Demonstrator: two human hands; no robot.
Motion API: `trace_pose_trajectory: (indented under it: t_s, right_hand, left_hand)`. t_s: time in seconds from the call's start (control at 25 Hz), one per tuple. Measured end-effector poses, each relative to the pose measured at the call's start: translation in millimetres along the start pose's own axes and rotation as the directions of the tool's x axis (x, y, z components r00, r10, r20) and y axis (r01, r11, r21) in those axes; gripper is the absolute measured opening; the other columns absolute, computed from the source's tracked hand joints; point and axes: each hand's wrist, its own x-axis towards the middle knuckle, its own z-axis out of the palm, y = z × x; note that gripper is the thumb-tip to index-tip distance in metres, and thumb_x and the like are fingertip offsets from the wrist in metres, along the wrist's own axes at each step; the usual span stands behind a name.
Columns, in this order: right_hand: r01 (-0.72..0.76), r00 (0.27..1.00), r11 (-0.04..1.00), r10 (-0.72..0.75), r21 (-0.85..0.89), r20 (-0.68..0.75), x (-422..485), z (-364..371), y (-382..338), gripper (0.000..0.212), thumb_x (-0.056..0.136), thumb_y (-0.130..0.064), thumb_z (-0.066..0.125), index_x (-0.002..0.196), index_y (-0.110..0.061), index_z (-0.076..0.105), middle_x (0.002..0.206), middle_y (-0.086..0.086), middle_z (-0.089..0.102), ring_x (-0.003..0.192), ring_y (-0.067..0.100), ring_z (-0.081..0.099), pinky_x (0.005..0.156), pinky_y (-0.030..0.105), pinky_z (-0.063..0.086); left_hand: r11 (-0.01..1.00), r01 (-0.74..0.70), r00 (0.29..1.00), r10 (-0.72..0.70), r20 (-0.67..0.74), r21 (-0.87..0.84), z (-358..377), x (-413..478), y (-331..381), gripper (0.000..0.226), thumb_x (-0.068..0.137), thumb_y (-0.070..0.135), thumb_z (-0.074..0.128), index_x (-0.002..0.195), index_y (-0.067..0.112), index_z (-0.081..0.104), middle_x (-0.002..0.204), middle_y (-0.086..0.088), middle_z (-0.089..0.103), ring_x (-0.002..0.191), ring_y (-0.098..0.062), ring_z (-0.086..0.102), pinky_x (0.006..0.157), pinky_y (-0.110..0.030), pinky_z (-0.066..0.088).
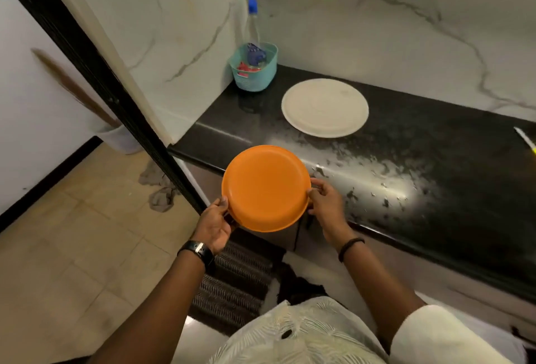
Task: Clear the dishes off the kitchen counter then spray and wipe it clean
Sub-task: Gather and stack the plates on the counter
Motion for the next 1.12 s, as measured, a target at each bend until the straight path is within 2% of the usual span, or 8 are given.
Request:
trace_pose_trajectory:
  t_s: [0.08,0.2,0.36,0.56,0.72,0.92,1.0,1.12]
  right_hand:
    - [-0.028,0.994,0.999,0.030,0.018,-0.105,-43.9,-29.6,29.7,0.020,0.104,-0.015,0.055,0.121,-0.020,0.064,0.099,0.001,0.070,0.082,0.017,0.064,0.063,0.031,0.050]
    - [-0.093,0.975,0.995,0.098,0.034,-0.200,-104.4,-75.8,72.4,0.021,0.103,-0.018,0.057,0.123,-0.018,0.065,0.093,0.000,0.070,0.078,0.019,0.063,0.064,0.037,0.052]
    - [-0.161,0.902,0.976,0.207,0.149,-0.380,-179.4,-159.8,114.4,0.025,0.104,-0.023,0.058,0.127,-0.017,0.062,0.103,-0.002,0.069,0.092,0.019,0.065,0.085,0.048,0.057]
    - [-0.192,0.767,0.950,0.302,0.246,-0.566,-262.9,-262.9,166.9,0.024,0.101,-0.015,0.057,0.124,-0.019,0.062,0.104,-0.001,0.068,0.094,0.021,0.064,0.087,0.049,0.059]
    - [-0.213,0.578,0.894,0.440,0.394,-0.687,-336.8,-355.0,216.0,0.029,0.098,-0.015,0.058,0.126,-0.020,0.060,0.106,0.002,0.067,0.089,0.016,0.064,0.081,0.046,0.059]
    - [-0.260,0.419,0.785,0.617,0.562,-0.666,-405.6,-426.3,274.2,0.046,0.089,-0.020,0.062,0.134,-0.018,0.055,0.121,0.005,0.063,0.106,0.027,0.063,0.088,0.045,0.056]
    - [-0.259,0.375,0.753,0.656,0.605,-0.655,-420.6,-448.3,289.7,0.043,0.089,-0.024,0.063,0.132,-0.018,0.056,0.119,0.004,0.063,0.104,0.026,0.063,0.084,0.044,0.056]
    - [-0.251,0.318,0.708,0.705,0.660,-0.634,-424.5,-479.1,317.6,0.038,0.093,-0.022,0.062,0.128,-0.007,0.059,0.107,0.011,0.063,0.094,0.023,0.061,0.086,0.046,0.054]
  left_hand:
    - [0.997,0.014,0.997,-0.020,0.077,0.075,-0.9,-25.8,-35.6,0.029,0.110,0.027,0.040,0.131,0.017,0.057,0.117,-0.004,0.068,0.101,-0.021,0.066,0.072,-0.038,0.058]
    - [0.984,0.026,0.984,-0.055,0.167,0.175,3.2,-60.0,-90.0,0.033,0.109,0.024,0.040,0.137,0.016,0.055,0.118,-0.002,0.069,0.104,-0.021,0.067,0.077,-0.036,0.057]
    - [0.924,0.082,0.927,-0.208,0.311,0.374,49.4,-104.7,-151.5,0.031,0.110,0.026,0.038,0.133,0.024,0.058,0.122,-0.003,0.069,0.106,-0.025,0.065,0.075,-0.038,0.058]
    - [0.761,0.108,0.809,-0.442,0.388,0.640,138.8,-135.9,-232.1,0.033,0.108,0.033,0.045,0.138,0.032,0.059,0.129,-0.007,0.066,0.109,-0.031,0.063,0.086,-0.048,0.055]
    - [0.596,0.033,0.674,-0.606,0.423,0.802,235.6,-182.6,-319.7,0.027,0.107,0.033,0.047,0.130,0.035,0.061,0.128,-0.003,0.066,0.116,-0.033,0.062,0.099,-0.055,0.052]
    - [0.418,-0.116,0.647,-0.656,0.387,0.901,293.8,-245.6,-422.5,0.026,0.104,0.018,0.055,0.126,0.028,0.064,0.114,-0.004,0.071,0.099,-0.029,0.065,0.080,-0.040,0.054]
    - [0.342,-0.174,0.632,-0.680,0.371,0.923,313.5,-255.0,-453.6,0.026,0.102,0.014,0.056,0.124,0.022,0.067,0.106,-0.007,0.072,0.092,-0.029,0.064,0.077,-0.039,0.053]
    - [0.212,-0.291,0.628,-0.693,0.354,0.933,346.4,-252.4,-496.4,0.023,0.099,0.009,0.057,0.116,0.020,0.069,0.094,-0.011,0.068,0.084,-0.027,0.058,0.068,-0.037,0.049]
